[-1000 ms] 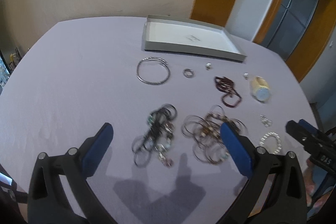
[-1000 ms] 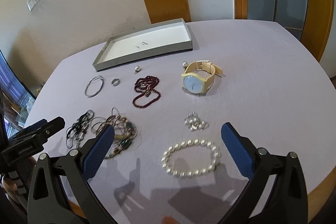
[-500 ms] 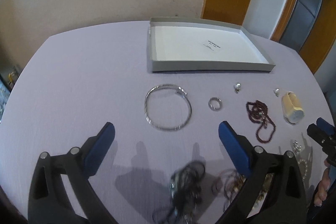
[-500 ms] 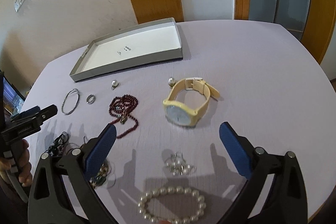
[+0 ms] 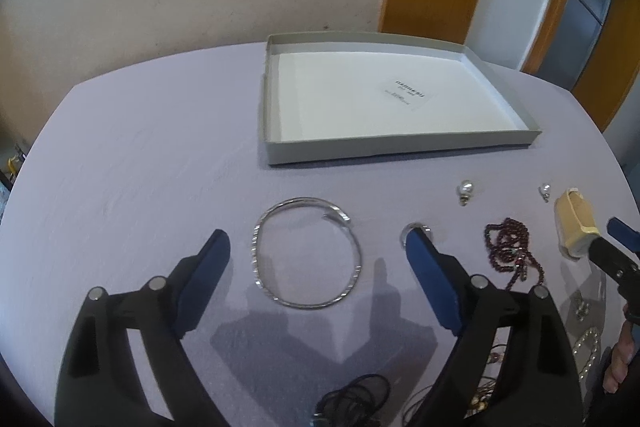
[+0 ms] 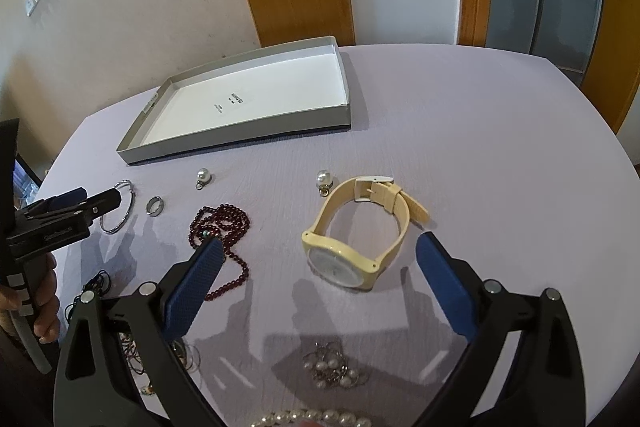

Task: Organize jewelry
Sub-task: 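Grasp the cream watch strap with the right gripper while the left approaches the bangle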

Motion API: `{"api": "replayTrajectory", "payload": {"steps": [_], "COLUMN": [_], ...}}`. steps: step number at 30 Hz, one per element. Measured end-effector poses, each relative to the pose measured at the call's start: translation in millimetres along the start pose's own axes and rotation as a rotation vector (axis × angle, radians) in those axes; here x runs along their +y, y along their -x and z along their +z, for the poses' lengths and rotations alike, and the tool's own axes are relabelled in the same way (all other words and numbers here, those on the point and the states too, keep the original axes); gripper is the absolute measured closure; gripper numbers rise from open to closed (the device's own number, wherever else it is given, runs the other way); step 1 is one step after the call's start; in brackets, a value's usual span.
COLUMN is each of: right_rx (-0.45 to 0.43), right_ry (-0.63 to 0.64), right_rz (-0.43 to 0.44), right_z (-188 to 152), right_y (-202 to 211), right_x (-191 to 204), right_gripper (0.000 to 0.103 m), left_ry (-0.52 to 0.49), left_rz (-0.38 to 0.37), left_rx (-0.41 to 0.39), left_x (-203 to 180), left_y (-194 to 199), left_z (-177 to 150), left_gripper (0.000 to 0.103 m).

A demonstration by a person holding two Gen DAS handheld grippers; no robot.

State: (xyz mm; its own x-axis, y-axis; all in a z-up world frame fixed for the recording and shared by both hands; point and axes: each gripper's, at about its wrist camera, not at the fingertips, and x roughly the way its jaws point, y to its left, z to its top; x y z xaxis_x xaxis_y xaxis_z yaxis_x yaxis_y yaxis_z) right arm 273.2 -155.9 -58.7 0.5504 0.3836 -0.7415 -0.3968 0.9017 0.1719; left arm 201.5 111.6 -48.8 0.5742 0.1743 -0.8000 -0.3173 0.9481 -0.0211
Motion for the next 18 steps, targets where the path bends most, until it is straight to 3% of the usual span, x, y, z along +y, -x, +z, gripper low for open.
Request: {"api": "replayTrajectory", "payload": {"steps": [14,18], "right_rx": [0.021,0.027], "right_ry": [0.003,0.002], "right_rz": [-0.018,-0.03], "right_z": [6,13], "right_y": [-17,-23], "right_x": [0,2], "right_gripper": [0.013,0.02], "left_ry": [0.004,0.002], "left_rz": [0.0,-0.001], "left_rx": [0.007,0.007], "left_x": [-4,-4], "left_y": [-6,-6], "left_z": [-2,-2], "left_gripper": [0.014,0.014]}}
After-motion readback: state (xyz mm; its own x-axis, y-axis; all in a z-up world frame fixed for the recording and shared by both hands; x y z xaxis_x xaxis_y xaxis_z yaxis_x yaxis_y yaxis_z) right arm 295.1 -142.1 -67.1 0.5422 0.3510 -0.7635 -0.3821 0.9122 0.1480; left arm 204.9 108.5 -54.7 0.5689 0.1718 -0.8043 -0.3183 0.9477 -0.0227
